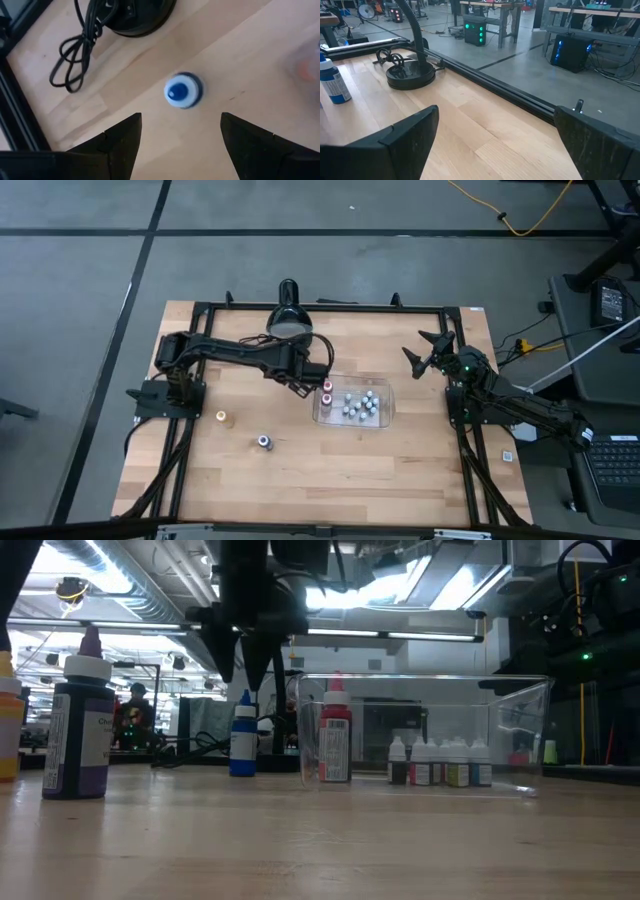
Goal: Pick & Place food coloring
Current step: Put the big blue food coloring bottle into the transparent bin
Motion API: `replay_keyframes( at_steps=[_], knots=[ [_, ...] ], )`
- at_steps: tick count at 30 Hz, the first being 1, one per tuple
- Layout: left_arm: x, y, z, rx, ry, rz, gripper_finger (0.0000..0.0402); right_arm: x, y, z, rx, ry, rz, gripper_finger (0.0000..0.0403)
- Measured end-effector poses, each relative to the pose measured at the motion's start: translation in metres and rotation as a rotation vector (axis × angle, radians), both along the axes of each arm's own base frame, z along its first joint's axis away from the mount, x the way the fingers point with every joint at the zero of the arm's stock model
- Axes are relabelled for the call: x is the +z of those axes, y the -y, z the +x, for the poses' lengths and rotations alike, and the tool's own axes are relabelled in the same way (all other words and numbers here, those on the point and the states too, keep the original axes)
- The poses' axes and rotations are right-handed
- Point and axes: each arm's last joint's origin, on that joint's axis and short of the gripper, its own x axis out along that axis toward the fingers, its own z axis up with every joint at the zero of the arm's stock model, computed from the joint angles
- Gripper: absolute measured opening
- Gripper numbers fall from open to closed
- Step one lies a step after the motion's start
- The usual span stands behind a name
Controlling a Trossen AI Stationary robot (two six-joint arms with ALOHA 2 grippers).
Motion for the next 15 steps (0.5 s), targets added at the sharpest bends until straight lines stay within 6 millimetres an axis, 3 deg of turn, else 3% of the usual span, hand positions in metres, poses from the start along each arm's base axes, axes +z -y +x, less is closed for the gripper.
replay_keyframes(
  at_steps=[15],
  knots=[
    [0.0,-0.0105,-0.0006,0.073,0.019,0.0,0.0263,0.0001,0.0,0.0,0.0,0.001,0.0,0.0394]
  ],
)
